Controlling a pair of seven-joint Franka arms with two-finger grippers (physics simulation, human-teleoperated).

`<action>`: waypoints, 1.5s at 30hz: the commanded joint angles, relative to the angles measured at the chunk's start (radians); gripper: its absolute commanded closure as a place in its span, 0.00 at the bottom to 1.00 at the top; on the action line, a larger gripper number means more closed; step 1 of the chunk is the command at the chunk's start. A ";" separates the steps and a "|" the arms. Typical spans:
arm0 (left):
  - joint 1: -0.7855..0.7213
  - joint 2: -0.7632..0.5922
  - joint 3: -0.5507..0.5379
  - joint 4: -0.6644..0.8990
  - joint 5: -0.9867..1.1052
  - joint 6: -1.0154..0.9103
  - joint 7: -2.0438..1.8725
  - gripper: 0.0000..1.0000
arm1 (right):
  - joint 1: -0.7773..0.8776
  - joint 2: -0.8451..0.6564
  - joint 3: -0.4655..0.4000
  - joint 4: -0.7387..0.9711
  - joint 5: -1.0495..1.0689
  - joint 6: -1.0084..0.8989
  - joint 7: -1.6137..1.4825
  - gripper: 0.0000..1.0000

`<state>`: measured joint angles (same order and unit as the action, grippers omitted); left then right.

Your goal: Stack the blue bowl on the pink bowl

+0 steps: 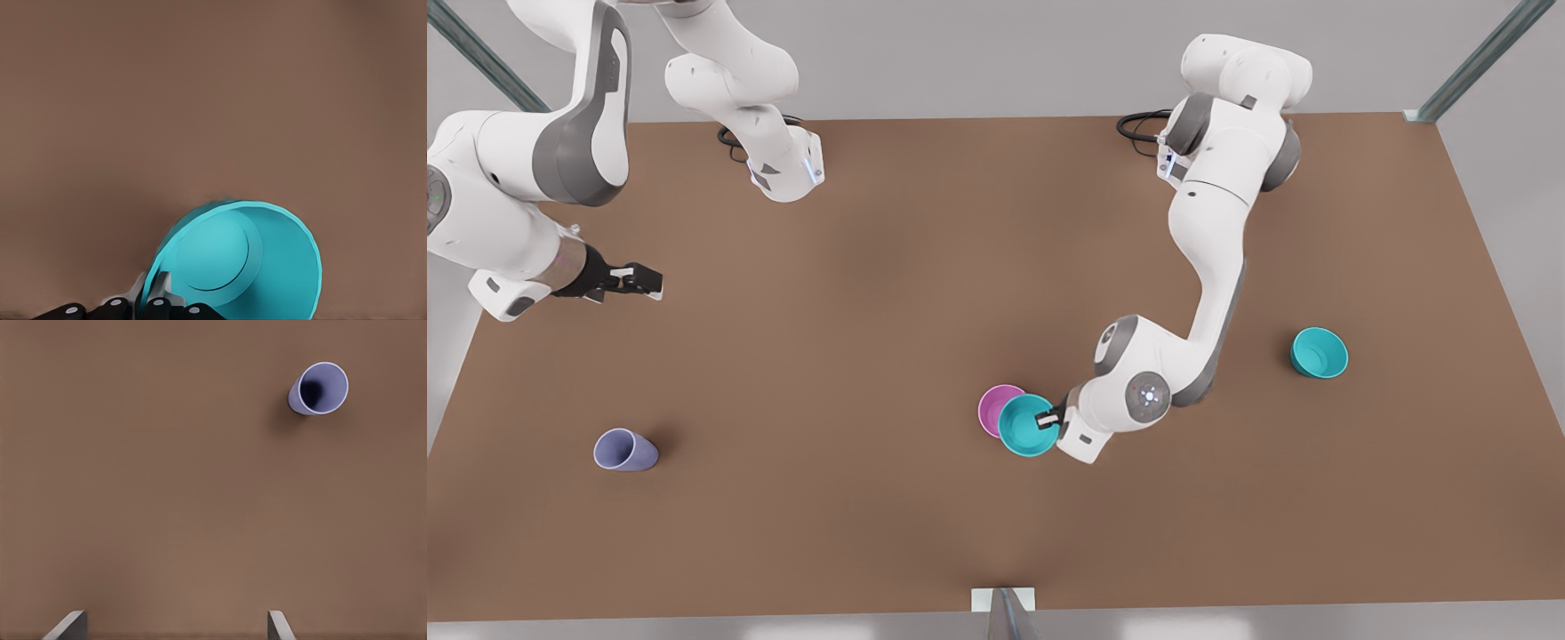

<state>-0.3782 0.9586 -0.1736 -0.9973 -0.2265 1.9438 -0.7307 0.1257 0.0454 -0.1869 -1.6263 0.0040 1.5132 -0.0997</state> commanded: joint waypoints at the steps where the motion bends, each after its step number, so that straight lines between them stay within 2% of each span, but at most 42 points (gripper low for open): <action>1: -0.018 -0.001 -0.006 -0.003 -0.011 0.010 -0.225 0.79 | 0.011 -0.001 -0.002 0.000 0.001 -0.001 -0.014 0.00; 8: -0.044 -0.001 -0.004 -0.066 0.003 -0.009 -0.223 0.79 | 0.011 -0.001 -0.002 -0.001 0.001 0.001 -0.014 0.00; 29: -0.044 -0.001 -0.020 -0.072 -0.002 0.037 -0.234 0.79 | 0.011 0.001 -0.002 -0.001 0.001 0.001 -0.014 0.00; 30: -0.044 -0.001 -0.020 -0.072 -0.002 0.037 -0.233 0.70 | 0.011 0.001 -0.002 -0.001 0.001 0.001 -0.014 0.00; 31: -0.044 -0.001 -0.020 -0.070 -0.002 0.037 -0.231 0.18 | 0.011 0.002 -0.002 -0.001 0.001 0.001 -0.014 0.00; 32: -0.044 -0.001 -0.020 -0.073 -0.001 0.035 -0.208 0.00 | 0.011 0.004 -0.002 -0.001 0.001 0.001 -0.014 0.00; 34: -0.038 -0.003 -0.020 -0.075 0.001 0.021 -0.200 0.00 | 0.011 0.004 -0.002 -0.001 0.001 0.001 -0.014 0.00; 35: -0.001 -0.043 -0.014 -0.076 0.104 -0.158 -0.141 0.00 | 0.011 0.004 -0.002 -0.001 0.001 0.001 -0.014 0.00; 36: 0.105 -0.133 -0.015 -0.076 0.171 -0.362 -0.004 0.00 | 0.011 0.004 -0.002 -0.001 0.001 0.001 -0.014 0.00; 37: 0.134 -0.236 -0.015 -0.075 0.341 -0.520 0.031 0.00 | 0.011 0.004 -0.002 -0.001 0.001 0.001 -0.014 0.00; 41: 0.231 -0.465 -0.012 -0.066 0.355 -0.729 0.499 0.00 | 0.011 0.004 -0.002 -0.001 0.001 0.001 -0.014 0.00; 42: 0.236 -0.521 -0.014 -0.066 0.374 -0.755 0.580 0.00 | 0.011 0.004 -0.002 -0.001 0.001 0.001 -0.014 0.00; 43: 0.234 -0.624 0.006 -0.186 0.371 -0.691 0.593 0.00 | 0.011 0.004 -0.002 -0.001 0.001 0.001 -0.014 0.00; 44: 0.181 -0.745 0.095 -0.361 0.351 -0.554 0.593 0.00 | 0.011 0.004 -0.002 -0.001 0.001 0.001 -0.014 0.00; 45: 0.148 -0.781 0.174 -0.405 0.293 -0.526 0.596 0.00 | 0.011 0.004 -0.002 -0.001 0.001 0.001 -0.014 0.00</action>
<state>-0.2122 0.2295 -0.0453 -1.3429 0.0847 1.4514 -0.6510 0.1378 0.0500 -0.1870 -1.6280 0.0040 1.5145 -0.1122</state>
